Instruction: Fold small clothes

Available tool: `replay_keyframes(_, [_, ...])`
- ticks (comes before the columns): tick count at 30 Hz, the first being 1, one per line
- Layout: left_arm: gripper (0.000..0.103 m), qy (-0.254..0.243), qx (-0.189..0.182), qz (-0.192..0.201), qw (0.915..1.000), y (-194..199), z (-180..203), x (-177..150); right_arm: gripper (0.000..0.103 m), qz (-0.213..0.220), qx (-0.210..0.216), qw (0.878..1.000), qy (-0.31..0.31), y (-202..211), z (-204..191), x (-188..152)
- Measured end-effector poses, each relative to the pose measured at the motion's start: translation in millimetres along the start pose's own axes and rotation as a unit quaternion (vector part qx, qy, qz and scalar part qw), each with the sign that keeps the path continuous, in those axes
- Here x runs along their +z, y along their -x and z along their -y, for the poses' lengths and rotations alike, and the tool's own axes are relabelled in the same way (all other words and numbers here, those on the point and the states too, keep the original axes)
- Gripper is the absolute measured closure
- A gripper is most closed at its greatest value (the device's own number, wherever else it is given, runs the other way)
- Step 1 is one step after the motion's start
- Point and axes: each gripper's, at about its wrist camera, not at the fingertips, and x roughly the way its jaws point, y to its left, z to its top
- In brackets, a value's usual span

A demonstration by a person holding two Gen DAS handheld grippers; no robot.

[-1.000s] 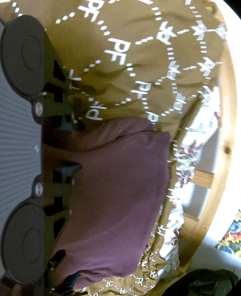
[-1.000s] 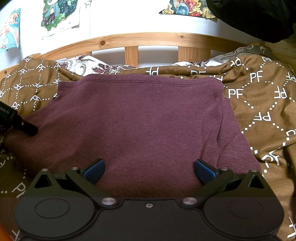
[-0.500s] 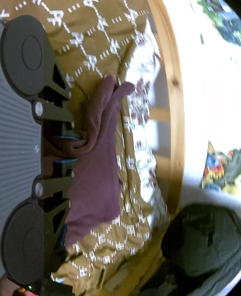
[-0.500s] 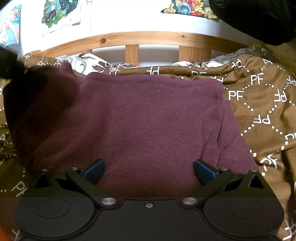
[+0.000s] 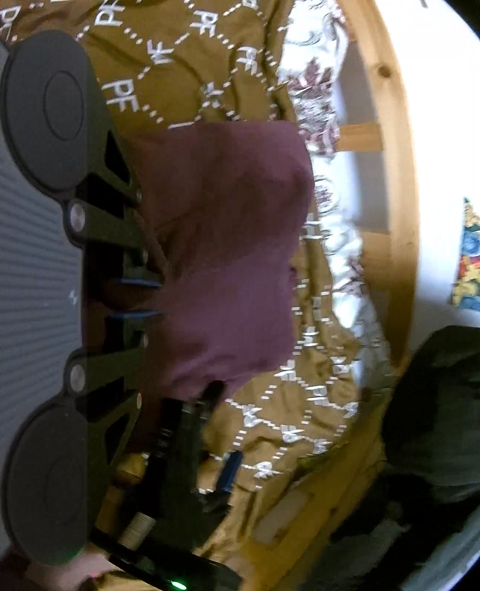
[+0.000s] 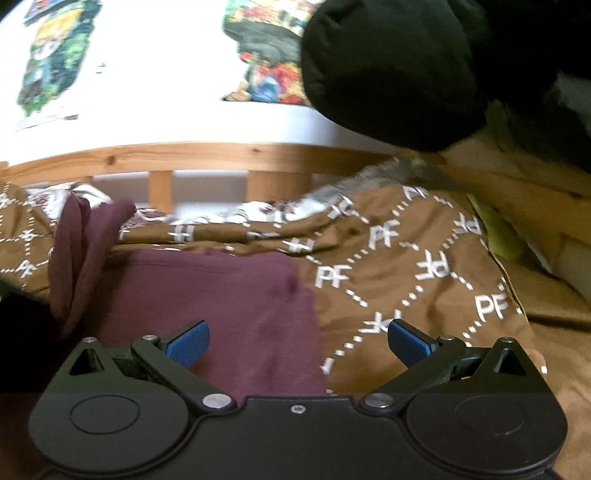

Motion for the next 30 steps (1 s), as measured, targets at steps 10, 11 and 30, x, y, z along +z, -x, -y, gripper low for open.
replay_keyframes(10, [0.062, -0.031, 0.011, 0.004, 0.9995, 5.3, 13.4, -8.4, 0.001, -0.016, 0.004, 1.000, -0.007, -4.0, 3.0, -2.0])
replay_keyframes(11, [0.052, -0.032, 0.010, 0.011, 0.9994, 9.0, 15.8, -7.2, 0.001, -0.019, 0.004, 1.000, -0.008, -5.1, 2.7, -1.8])
replay_keyframes(30, [0.005, -0.046, 0.047, 0.039, 0.9971, 48.1, -8.4, -39.9, 0.001, 0.026, 0.161, 0.987, -0.008, 4.8, -20.2, 6.4])
